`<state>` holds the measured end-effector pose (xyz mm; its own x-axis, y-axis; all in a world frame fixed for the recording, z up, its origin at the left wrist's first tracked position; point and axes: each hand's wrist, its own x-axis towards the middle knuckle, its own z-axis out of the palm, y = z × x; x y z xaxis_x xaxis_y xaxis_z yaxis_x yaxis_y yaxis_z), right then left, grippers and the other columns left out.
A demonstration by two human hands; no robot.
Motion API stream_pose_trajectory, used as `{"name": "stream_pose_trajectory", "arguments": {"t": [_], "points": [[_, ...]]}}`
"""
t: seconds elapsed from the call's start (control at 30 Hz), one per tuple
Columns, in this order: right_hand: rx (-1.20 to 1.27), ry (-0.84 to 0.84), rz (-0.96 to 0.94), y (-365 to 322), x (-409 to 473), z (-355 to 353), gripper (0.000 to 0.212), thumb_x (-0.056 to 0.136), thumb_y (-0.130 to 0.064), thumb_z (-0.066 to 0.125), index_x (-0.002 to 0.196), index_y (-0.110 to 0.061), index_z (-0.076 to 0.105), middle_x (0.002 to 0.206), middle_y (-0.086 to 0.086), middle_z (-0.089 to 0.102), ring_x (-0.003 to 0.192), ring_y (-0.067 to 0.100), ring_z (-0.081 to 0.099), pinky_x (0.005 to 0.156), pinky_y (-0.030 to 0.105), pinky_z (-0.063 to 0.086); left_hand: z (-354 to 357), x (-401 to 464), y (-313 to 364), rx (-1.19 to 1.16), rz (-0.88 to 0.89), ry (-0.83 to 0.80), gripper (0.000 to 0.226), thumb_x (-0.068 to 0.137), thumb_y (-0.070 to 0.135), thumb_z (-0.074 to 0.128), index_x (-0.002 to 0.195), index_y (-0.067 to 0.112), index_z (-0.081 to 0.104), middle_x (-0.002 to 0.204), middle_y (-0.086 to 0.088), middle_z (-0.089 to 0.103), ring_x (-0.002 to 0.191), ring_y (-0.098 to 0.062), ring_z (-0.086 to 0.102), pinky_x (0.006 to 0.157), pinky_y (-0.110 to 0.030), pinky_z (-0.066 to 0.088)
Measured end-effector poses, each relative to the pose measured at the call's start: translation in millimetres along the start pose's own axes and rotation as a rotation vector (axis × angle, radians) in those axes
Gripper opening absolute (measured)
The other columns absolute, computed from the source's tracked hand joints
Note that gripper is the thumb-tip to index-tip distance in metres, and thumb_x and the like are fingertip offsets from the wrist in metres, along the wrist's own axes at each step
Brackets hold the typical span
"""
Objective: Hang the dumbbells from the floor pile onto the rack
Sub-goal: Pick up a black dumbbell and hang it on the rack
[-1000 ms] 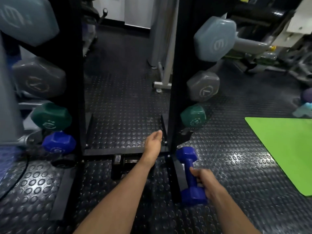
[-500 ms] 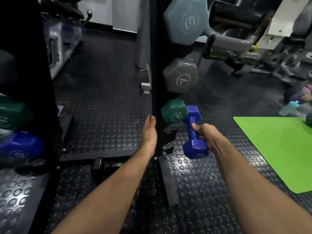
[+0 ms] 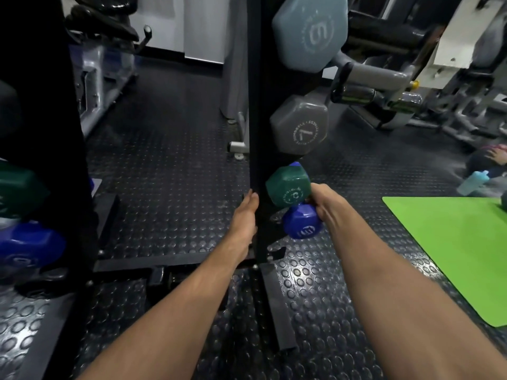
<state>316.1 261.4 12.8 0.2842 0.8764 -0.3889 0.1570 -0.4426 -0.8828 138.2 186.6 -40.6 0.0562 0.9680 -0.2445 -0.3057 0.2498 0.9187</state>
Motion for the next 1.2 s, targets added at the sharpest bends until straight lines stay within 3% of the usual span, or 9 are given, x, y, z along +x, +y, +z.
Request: {"name": "stream_pose_trajectory", "arguments": {"t": [0.17, 0.37, 0.53, 0.6, 0.7, 0.8, 0.87, 1.0, 1.2], "points": [[-0.056, -0.119, -0.039, -3, -5, 13, 0.022, 0.089, -0.006, 0.067, 0.068, -0.009, 0.064, 0.060, 0.007, 0.067, 0.065, 0.023, 0.061, 0.076, 0.039, 0.050, -6, 3, -3, 0.001, -0.007, -0.044, 0.051, 0.110, 0.047, 0.038, 0.160, 0.039, 0.033, 0.166, 0.011, 0.036, 0.153, -0.017, 0.033, 0.125, -0.054, 0.028], [0.024, -0.173, 0.008, 1, -5, -2, 0.027, 0.105, -0.010, 0.044, 0.100, -0.001, 0.069, 0.085, 0.021, 0.075, 0.072, 0.032, 0.073, 0.052, 0.032, 0.060, -14, 2, -1, -0.039, -0.021, -0.047, 0.050, 0.112, 0.043, 0.034, 0.160, 0.031, 0.036, 0.165, 0.003, 0.038, 0.153, -0.022, 0.034, 0.125, -0.055, 0.027], [0.156, -0.077, -0.001, 35, 5, -18, 0.025, 0.107, -0.017, 0.043, 0.099, -0.008, 0.066, 0.085, 0.012, 0.071, 0.070, 0.023, 0.063, 0.068, 0.035, 0.048, -19, -9, 7, -0.057, -0.024, -0.031, 0.045, 0.112, 0.041, 0.035, 0.150, 0.023, 0.051, 0.152, 0.002, 0.055, 0.143, -0.020, 0.049, 0.125, -0.048, 0.030], [-0.052, 0.021, 0.029, 58, 10, -27, 0.022, 0.103, -0.009, 0.045, 0.094, -0.005, 0.065, 0.081, 0.013, 0.067, 0.060, 0.020, 0.057, 0.054, 0.029, 0.046, -27, -10, 6, -0.021, -0.016, -0.010, 0.036, 0.113, 0.040, 0.035, 0.130, 0.027, 0.064, 0.128, 0.009, 0.068, 0.121, -0.012, 0.061, 0.120, -0.043, 0.035], [-0.625, 0.108, 0.155, 104, 6, -41, 0.017, 0.096, 0.001, 0.047, 0.095, 0.004, 0.063, 0.080, 0.017, 0.063, 0.055, 0.021, 0.055, 0.045, 0.027, 0.046, -55, -5, -3, 0.179, -0.024, 0.123, 0.037, 0.110, 0.035, 0.045, 0.140, 0.020, 0.061, 0.135, 0.002, 0.065, 0.120, -0.015, 0.061, 0.113, -0.041, 0.045], [-0.897, -0.268, 0.415, 141, -12, -25, 0.021, 0.103, -0.008, 0.046, 0.094, 0.001, 0.063, 0.069, 0.013, 0.068, 0.051, 0.023, 0.062, 0.054, 0.028, 0.050, -102, -6, -23, 0.470, -0.066, 0.333, 0.038, 0.105, 0.031, 0.057, 0.139, 0.014, 0.061, 0.125, -0.001, 0.067, 0.099, -0.013, 0.061, 0.087, -0.030, 0.045], [-0.977, -0.513, 0.522, 150, -26, -3, 0.030, 0.106, -0.021, 0.047, 0.089, -0.005, 0.066, 0.071, 0.010, 0.074, 0.058, 0.021, 0.070, 0.062, 0.027, 0.050, -138, -12, -37, 0.666, -0.121, 0.520, 0.040, 0.101, 0.030, 0.064, 0.136, 0.012, 0.063, 0.130, -0.009, 0.067, 0.109, -0.025, 0.063, 0.087, -0.033, 0.047], [-0.845, -0.592, 0.439, 160, -34, 66, 0.029, 0.107, -0.032, 0.048, 0.088, -0.016, 0.063, 0.074, 0.003, 0.073, 0.066, 0.017, 0.069, 0.063, 0.024, 0.048, -201, -26, -69, 0.916, -0.361, 0.658, 0.063, 0.094, 0.043, 0.072, 0.141, 0.005, 0.054, 0.147, -0.021, 0.047, 0.132, -0.040, 0.048, 0.104, -0.051, 0.047], [-0.595, -0.351, 0.158, 173, -33, 154, 0.033, 0.098, -0.042, 0.065, 0.102, -0.009, 0.065, 0.086, 0.007, 0.063, 0.070, 0.019, 0.058, 0.062, 0.027, 0.048, -244, -16, -102, 0.780, -0.488, 0.491, 0.064, 0.081, 0.047, 0.084, 0.118, -0.003, 0.066, 0.118, -0.025, 0.069, 0.108, -0.042, 0.067, 0.094, -0.045, 0.056]]}}
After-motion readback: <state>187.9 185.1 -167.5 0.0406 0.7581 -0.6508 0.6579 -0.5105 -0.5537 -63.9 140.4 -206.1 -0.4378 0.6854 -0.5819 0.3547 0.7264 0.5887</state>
